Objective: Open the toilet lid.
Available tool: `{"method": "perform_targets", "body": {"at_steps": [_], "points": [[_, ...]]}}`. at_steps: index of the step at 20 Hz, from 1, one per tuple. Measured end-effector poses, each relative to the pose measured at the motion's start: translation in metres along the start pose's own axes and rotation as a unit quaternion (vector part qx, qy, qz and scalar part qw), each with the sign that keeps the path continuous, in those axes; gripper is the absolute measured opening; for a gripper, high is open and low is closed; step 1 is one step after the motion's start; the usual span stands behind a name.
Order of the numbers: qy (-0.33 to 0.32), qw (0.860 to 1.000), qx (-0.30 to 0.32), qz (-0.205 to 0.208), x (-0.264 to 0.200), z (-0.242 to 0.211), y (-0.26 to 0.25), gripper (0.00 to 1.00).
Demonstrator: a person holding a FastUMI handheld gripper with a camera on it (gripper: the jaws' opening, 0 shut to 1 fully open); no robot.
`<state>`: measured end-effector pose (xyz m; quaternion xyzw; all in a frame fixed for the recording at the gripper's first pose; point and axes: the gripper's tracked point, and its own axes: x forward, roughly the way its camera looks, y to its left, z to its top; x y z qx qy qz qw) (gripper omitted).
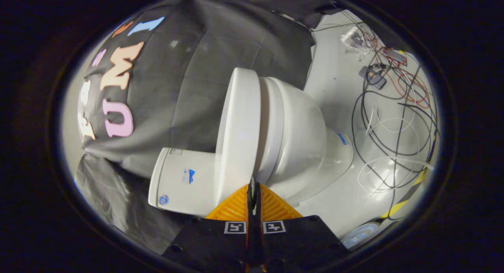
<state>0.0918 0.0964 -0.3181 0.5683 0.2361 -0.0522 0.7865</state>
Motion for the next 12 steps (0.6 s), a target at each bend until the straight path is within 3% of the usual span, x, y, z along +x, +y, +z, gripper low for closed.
{"method": "perform_targets", "body": {"at_steps": [6, 12], "points": [[-0.002, 0.999, -0.038, -0.014, -0.004, 0.006, 0.016, 0.01], [-0.019, 0.997, -0.078, 0.001, -0.009, 0.015, 0.072, 0.01]]}}
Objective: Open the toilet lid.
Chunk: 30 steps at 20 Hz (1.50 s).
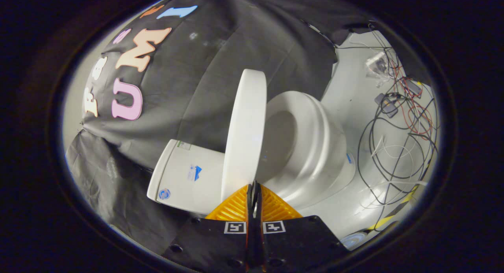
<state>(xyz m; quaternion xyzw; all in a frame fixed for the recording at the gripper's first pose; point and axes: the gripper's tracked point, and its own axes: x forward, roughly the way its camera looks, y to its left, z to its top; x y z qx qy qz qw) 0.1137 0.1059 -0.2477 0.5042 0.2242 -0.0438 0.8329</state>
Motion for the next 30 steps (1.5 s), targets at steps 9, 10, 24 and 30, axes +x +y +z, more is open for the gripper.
{"method": "perform_targets", "body": {"at_steps": [9, 10, 24, 30], "points": [[-0.004, 0.998, -0.066, -0.003, -0.008, 0.008, 0.058, 0.01], [-0.005, 0.997, -0.076, -0.001, -0.009, 0.009, 0.067, 0.01], [-0.011, 0.987, -0.157, 0.000, -0.008, 0.002, 0.150, 0.01], [-0.013, 0.982, -0.189, 0.011, -0.002, -0.006, 0.190, 0.01]]}}
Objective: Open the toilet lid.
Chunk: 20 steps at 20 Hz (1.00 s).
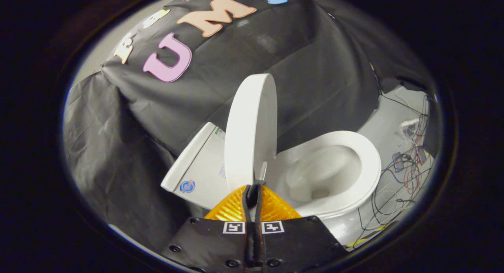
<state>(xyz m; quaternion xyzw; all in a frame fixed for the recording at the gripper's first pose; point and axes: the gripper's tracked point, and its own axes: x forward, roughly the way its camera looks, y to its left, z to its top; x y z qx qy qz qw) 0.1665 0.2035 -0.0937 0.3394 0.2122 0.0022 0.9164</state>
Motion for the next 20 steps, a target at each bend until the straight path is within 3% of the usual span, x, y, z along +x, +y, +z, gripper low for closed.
{"method": "perform_targets", "body": {"at_steps": [4, 20], "points": [[-0.006, 1.000, 0.007, 0.022, 0.009, 0.003, 0.027, 0.01], [0.012, 0.995, -0.093, 0.040, 0.046, -0.006, 0.122, 0.01]]}}
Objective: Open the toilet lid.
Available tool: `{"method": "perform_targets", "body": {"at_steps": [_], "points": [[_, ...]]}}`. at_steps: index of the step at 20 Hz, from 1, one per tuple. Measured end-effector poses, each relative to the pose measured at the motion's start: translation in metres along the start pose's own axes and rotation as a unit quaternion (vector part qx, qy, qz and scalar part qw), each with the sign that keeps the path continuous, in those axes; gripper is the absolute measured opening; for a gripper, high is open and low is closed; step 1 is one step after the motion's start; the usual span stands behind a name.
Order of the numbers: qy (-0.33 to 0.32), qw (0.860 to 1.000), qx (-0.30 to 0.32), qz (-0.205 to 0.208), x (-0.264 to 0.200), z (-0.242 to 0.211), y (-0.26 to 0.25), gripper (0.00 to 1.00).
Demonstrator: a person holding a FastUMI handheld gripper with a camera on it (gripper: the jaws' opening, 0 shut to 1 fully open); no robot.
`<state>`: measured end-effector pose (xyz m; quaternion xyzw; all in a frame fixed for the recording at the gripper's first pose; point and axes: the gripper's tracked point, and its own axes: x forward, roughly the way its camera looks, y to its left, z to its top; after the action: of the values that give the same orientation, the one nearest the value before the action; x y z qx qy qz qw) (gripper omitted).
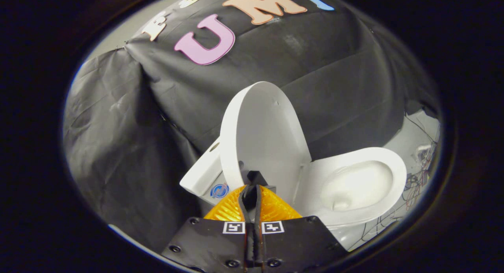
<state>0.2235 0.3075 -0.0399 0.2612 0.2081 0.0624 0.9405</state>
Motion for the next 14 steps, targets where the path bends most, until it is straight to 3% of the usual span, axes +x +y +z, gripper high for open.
{"method": "perform_targets", "body": {"at_steps": [9, 12, 14], "points": [[-0.001, 0.999, -0.005, 0.035, 0.022, -0.003, 0.029, 0.01], [-0.027, 0.999, -0.032, -0.003, 0.034, 0.012, 0.013, 0.01], [-0.021, 1.000, -0.006, 0.010, 0.033, 0.010, 0.014, 0.01]]}}
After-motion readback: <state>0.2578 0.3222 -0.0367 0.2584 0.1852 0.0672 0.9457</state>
